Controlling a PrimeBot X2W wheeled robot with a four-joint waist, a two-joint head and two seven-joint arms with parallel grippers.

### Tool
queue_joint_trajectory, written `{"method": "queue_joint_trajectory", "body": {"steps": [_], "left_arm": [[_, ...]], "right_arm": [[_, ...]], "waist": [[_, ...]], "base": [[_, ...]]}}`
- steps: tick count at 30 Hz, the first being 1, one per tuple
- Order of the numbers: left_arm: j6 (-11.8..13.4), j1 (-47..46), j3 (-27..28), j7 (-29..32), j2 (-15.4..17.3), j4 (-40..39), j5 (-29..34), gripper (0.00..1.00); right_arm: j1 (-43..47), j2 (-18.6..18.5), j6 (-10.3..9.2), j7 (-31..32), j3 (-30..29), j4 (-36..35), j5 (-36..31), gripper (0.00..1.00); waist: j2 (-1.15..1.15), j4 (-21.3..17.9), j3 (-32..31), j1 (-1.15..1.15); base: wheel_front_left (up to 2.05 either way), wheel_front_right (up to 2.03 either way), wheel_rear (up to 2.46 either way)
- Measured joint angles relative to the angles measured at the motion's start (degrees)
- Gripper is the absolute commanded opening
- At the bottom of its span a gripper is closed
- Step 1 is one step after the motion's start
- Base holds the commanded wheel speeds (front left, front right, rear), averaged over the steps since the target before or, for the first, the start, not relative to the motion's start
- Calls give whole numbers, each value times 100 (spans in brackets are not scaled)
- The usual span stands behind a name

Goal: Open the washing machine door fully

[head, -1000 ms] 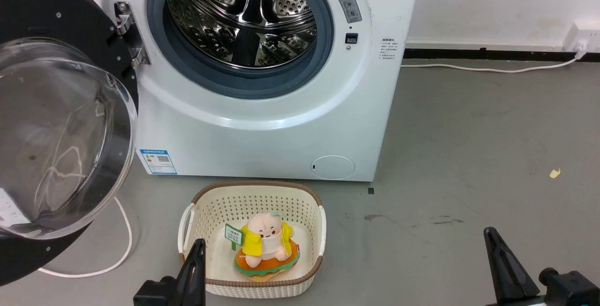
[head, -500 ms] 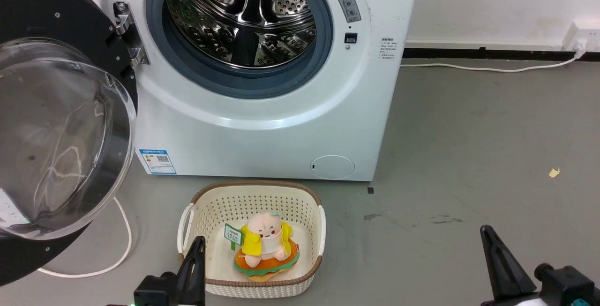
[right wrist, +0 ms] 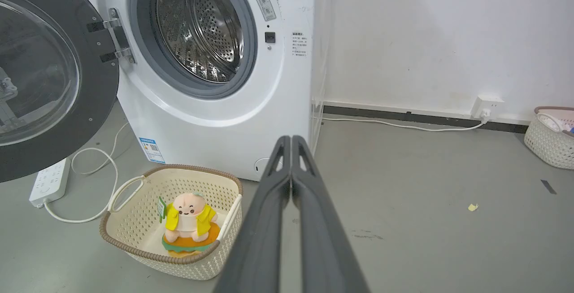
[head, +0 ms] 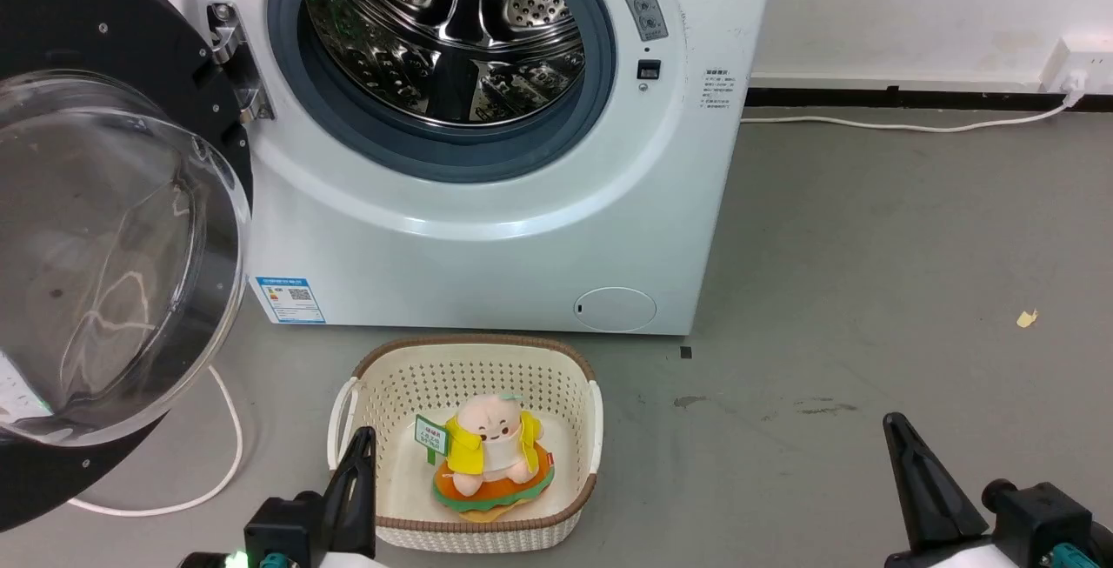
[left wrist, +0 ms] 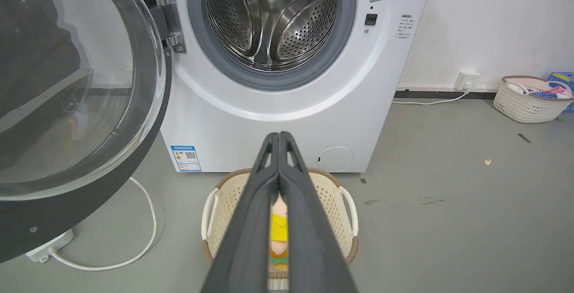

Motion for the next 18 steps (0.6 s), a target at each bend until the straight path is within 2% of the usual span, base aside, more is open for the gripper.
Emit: {"method": "queue_joint_trajectory", "body": {"steps": [18], "left_arm": [[-116, -81, 235, 212, -138, -66, 200, 0]], "right_arm": [[-141, 0, 0, 224, 68, -2, -64, 0]], "waist": [[0, -23, 11, 0]], "base": [[0, 0, 0]]}}
